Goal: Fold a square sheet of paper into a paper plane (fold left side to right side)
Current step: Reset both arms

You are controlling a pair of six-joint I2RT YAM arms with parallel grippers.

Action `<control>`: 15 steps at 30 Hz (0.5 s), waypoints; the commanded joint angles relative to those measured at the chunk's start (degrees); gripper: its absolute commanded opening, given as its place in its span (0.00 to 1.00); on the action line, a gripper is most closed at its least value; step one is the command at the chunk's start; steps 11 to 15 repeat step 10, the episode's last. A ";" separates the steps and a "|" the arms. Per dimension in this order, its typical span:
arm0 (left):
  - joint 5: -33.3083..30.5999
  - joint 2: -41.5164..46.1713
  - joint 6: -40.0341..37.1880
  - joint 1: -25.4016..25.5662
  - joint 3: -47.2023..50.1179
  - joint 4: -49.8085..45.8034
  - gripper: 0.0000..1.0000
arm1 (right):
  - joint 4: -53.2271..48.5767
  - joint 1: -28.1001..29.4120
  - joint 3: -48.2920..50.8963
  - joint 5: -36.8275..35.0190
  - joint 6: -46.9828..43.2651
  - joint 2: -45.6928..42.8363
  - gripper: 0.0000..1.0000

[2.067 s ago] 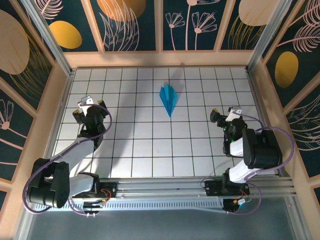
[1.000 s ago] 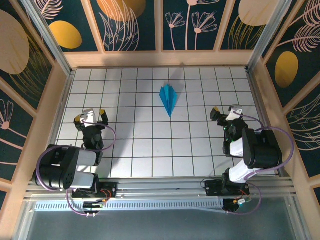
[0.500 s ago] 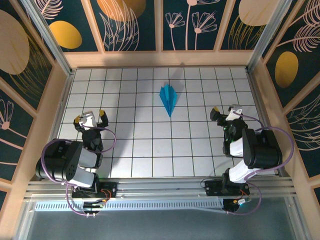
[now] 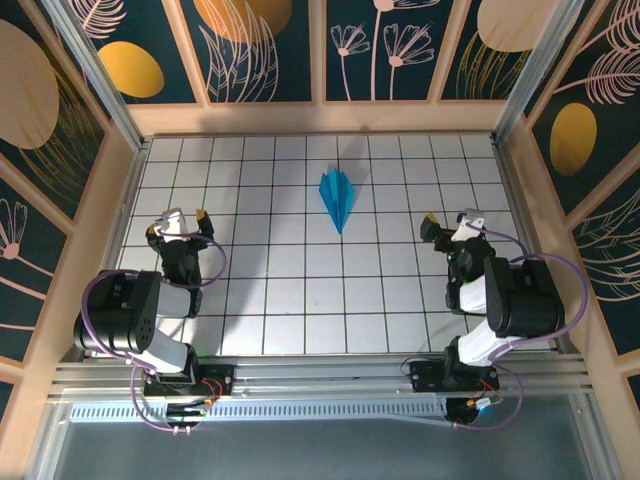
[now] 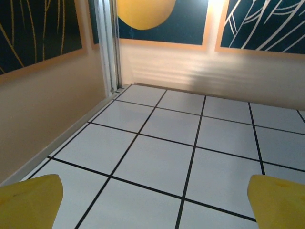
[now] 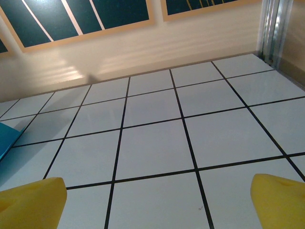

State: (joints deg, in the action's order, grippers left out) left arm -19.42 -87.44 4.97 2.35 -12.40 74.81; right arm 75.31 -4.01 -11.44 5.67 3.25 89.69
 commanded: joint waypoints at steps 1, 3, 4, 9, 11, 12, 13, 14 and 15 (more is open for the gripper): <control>1.55 0.44 1.20 -0.24 -0.25 -0.17 0.99 | 2.82 0.39 -0.33 -0.57 -1.44 0.19 0.99; 1.58 0.45 1.18 -0.24 -0.25 -0.14 0.99 | 2.36 0.56 -0.57 -0.94 -1.73 0.15 0.99; 1.58 0.43 1.20 -0.24 -0.25 -0.17 0.99 | 1.93 0.82 -0.77 -1.30 -1.90 0.20 0.99; 1.58 0.51 1.19 -0.24 -0.25 -0.18 0.99 | 1.42 1.22 -0.96 -1.72 -2.19 0.16 0.99; 1.58 0.41 1.18 -0.24 -0.25 -0.19 0.99 | 1.51 1.20 -0.97 -1.72 -2.19 0.13 0.99; 1.58 0.41 1.18 -0.24 -0.25 -0.19 0.99 | 1.51 1.20 -0.97 -1.72 -2.19 0.13 0.99; 1.58 0.41 1.18 -0.24 -0.25 -0.19 0.99 | 1.51 1.20 -0.97 -1.72 -2.19 0.13 0.99; 1.58 0.41 1.18 -0.24 -0.25 -0.19 0.99 | 1.51 1.20 -0.97 -1.72 -2.19 0.13 0.99; 1.58 0.41 1.18 -0.24 -0.25 -0.19 0.99 | 1.51 1.20 -0.97 -1.72 -2.19 0.13 0.99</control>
